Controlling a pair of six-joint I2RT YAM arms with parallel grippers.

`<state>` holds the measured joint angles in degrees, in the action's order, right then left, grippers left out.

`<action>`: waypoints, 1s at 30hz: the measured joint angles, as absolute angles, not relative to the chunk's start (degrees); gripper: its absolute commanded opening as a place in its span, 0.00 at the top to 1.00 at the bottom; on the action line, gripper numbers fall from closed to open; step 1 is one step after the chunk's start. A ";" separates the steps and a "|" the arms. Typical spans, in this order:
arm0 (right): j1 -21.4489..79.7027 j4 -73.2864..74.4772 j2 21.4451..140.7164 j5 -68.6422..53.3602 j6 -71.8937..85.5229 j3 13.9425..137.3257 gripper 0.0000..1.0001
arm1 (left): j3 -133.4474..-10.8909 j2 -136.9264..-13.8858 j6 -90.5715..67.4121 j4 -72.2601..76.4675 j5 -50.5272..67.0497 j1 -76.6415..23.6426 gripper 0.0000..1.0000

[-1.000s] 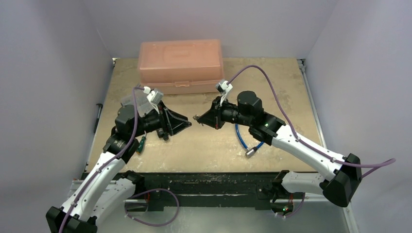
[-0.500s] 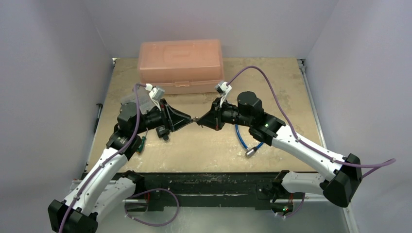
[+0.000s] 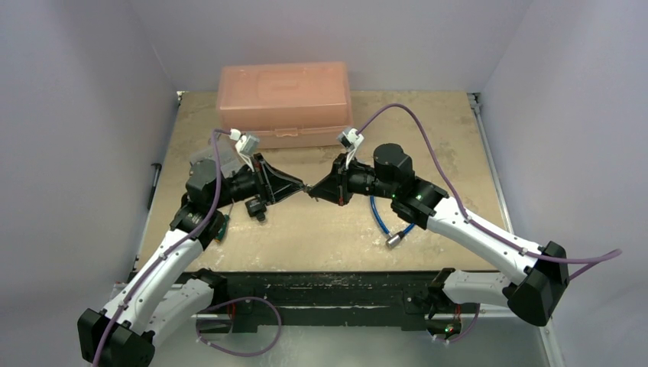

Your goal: Unlock with the key

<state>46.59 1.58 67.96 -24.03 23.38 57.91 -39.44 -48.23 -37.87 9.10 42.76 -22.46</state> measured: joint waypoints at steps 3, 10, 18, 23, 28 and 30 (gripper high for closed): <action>46.59 1.54 68.14 -24.08 23.51 57.91 1.00 | -39.20 -48.45 -37.98 9.61 42.89 -22.46 0.75; 46.59 1.56 68.29 -24.18 23.86 57.91 1.00 | -38.09 -48.42 -38.44 10.33 43.27 -22.52 0.83; 46.46 1.10 68.75 -24.64 24.64 57.82 0.81 | -37.58 -48.42 -39.48 11.81 43.13 -22.70 1.00; 46.50 0.75 68.95 -25.12 24.86 57.82 0.27 | -37.63 -48.34 -38.19 10.37 41.67 -22.70 1.00; 46.59 0.91 67.94 -25.26 24.71 57.82 0.24 | -39.77 -48.31 -31.92 3.20 38.09 -22.70 1.00; 46.59 1.02 66.67 -25.23 24.69 57.82 0.24 | -40.84 -48.01 -28.95 1.04 36.21 -22.70 1.00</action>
<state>46.59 1.02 66.67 -25.23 24.69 57.82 -40.84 -48.01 -28.95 1.04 36.21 -22.70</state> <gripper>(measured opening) 0.755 0.030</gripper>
